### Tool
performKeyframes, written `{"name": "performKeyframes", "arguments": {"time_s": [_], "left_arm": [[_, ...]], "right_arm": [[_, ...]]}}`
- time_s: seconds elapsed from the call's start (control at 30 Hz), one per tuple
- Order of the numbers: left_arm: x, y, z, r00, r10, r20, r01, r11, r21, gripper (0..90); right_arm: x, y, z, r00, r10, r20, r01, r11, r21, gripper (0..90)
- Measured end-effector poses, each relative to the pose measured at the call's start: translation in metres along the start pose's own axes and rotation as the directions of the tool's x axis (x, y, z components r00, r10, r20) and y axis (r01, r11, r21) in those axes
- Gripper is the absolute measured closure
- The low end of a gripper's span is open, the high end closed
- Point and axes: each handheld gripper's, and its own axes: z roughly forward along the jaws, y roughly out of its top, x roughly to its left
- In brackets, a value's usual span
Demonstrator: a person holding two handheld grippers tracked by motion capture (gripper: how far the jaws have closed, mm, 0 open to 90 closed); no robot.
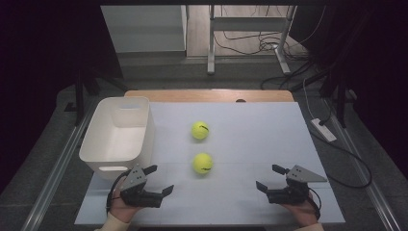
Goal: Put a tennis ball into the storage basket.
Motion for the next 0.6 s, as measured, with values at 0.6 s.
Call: {"name": "performKeyframes", "arguments": {"time_s": [0.6], "left_arm": [[-0.005,0.018,0.004,0.9996,-0.028,-0.008,0.029,0.9979,0.059,8.9]], "right_arm": [[-0.002,-0.003,-0.006,1.0,0.006,0.006,-0.006,1.0,-0.013,9.0]]}}
